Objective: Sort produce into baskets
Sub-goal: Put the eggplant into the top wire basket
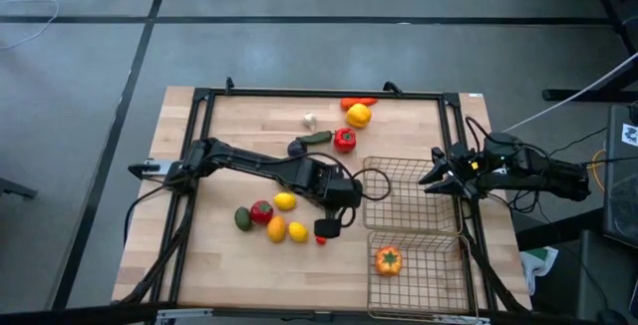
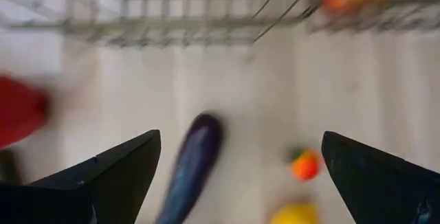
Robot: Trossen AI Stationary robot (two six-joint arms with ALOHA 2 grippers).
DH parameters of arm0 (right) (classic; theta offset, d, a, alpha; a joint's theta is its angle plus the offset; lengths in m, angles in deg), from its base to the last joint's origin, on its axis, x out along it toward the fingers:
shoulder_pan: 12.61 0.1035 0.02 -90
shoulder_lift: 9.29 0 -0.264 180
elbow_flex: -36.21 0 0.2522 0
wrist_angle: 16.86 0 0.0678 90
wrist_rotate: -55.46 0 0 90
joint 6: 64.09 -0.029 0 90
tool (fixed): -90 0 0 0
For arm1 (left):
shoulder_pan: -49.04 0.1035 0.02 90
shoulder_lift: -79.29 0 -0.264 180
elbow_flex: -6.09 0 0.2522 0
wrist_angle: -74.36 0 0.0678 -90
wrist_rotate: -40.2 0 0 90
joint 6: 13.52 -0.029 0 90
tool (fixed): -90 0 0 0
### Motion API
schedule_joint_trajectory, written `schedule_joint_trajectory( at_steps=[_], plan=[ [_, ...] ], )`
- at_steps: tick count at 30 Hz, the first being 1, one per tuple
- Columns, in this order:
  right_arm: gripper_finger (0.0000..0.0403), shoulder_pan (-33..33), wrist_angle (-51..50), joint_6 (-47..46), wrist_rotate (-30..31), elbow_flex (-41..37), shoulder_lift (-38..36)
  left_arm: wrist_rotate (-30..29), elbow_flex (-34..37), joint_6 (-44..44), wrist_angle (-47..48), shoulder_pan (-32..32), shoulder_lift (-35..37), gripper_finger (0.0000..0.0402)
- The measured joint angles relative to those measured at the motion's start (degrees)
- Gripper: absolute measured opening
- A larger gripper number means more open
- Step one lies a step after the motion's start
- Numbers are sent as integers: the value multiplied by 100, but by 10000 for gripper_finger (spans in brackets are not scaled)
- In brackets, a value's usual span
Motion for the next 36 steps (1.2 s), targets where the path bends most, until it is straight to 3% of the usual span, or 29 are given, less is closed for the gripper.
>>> schedule_joint_trajectory(
  at_steps=[3,15,27,36],
  plan=[
    [138,0,20,0,0,0,0,-278,94,-214,116,16,4,400],
    [138,0,33,4,142,0,0,-296,1445,-10,-568,244,-4,399],
    [138,0,3,4,899,0,0,-8,2514,-15,-1599,415,-9,358],
    [138,0,4,4,905,0,0,-2,2983,-107,-2251,417,-11,331]
  ],
)
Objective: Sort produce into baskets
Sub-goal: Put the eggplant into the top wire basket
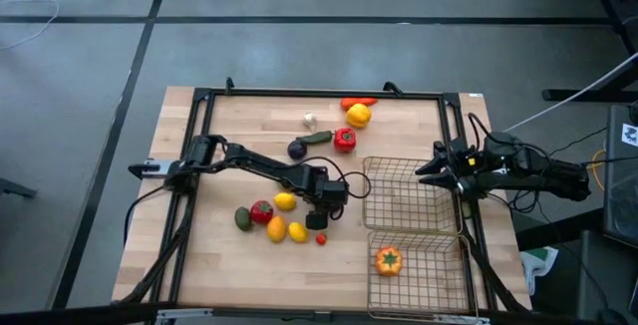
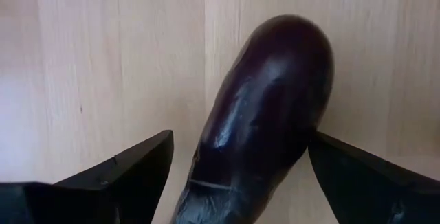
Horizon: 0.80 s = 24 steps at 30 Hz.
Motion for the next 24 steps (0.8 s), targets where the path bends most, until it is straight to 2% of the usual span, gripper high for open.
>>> schedule_joint_trajectory(
  at_steps=[16,24],
  plan=[
    [138,0,-2,0,0,0,0,-2,55,111,-97,0,20,198],
    [138,-2,-2,0,0,0,0,0,51,179,-31,0,277,187]
  ],
)
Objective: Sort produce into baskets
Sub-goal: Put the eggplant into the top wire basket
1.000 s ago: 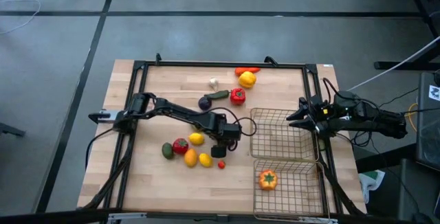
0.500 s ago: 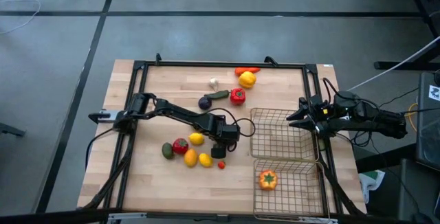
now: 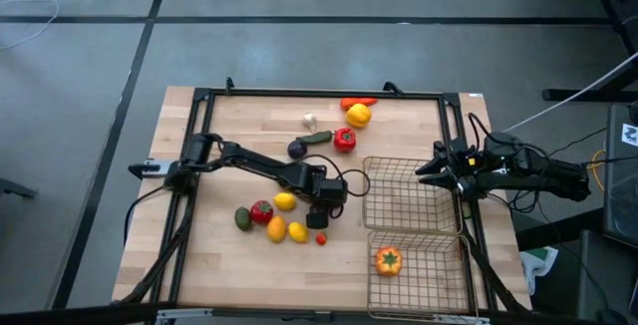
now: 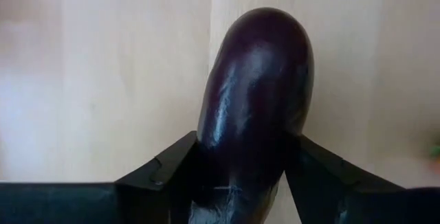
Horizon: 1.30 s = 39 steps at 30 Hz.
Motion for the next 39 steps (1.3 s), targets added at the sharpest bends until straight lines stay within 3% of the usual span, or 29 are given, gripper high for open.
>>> schedule_joint_trajectory(
  at_steps=[11,18,30,39],
  plan=[
    [138,2,10,0,-1,0,0,-21,-7,556,-504,0,1206,195],
    [138,2,47,0,-2,0,0,-76,-9,869,-2520,-2,1460,196],
    [138,0,667,0,-2,0,4,-445,-15,1083,-6189,-2,393,196],
    [138,0,1420,11,-17,0,2,-443,-11,1135,-7045,-2,-403,196]
  ],
)
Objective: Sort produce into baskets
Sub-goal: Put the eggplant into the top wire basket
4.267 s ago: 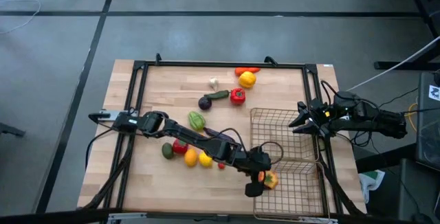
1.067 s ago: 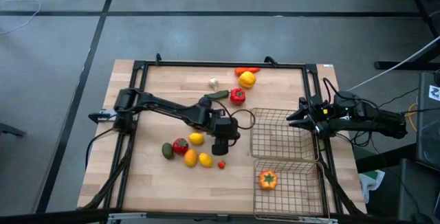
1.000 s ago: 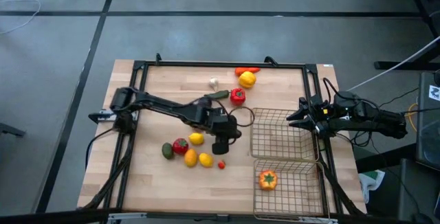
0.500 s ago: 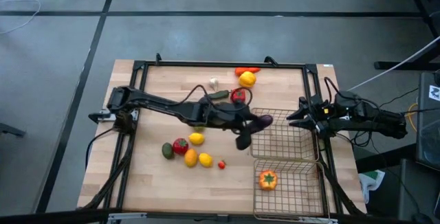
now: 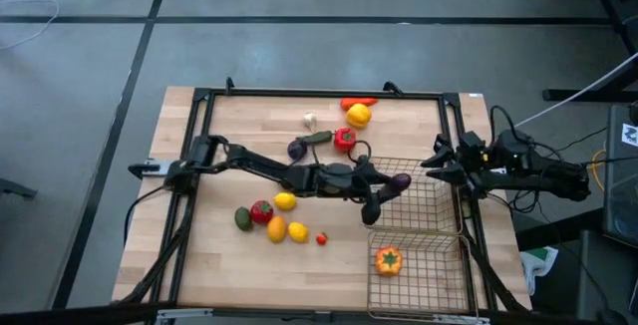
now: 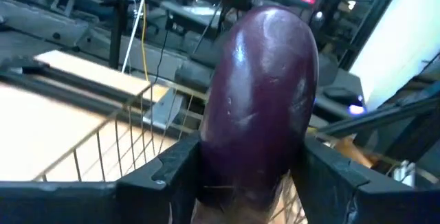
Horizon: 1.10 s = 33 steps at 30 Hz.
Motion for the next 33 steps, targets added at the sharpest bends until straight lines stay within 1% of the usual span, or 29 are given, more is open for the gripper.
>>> schedule_joint_trajectory(
  at_steps=[4,12,22,26,33],
  plan=[
    [138,1,-27,1,-2,0,0,0,0,-229,-38,2,-231,196],
    [138,0,-46,2,-2,0,-2,0,-2,-577,-10,2,-398,196],
    [138,0,-88,2,-7,0,0,31,-9,-570,118,0,-613,196],
    [138,0,-99,2,-7,0,-2,36,-9,-716,325,0,-612,196],
    [138,0,-97,2,-7,0,-2,35,-11,-721,453,2,-601,196]
  ],
)
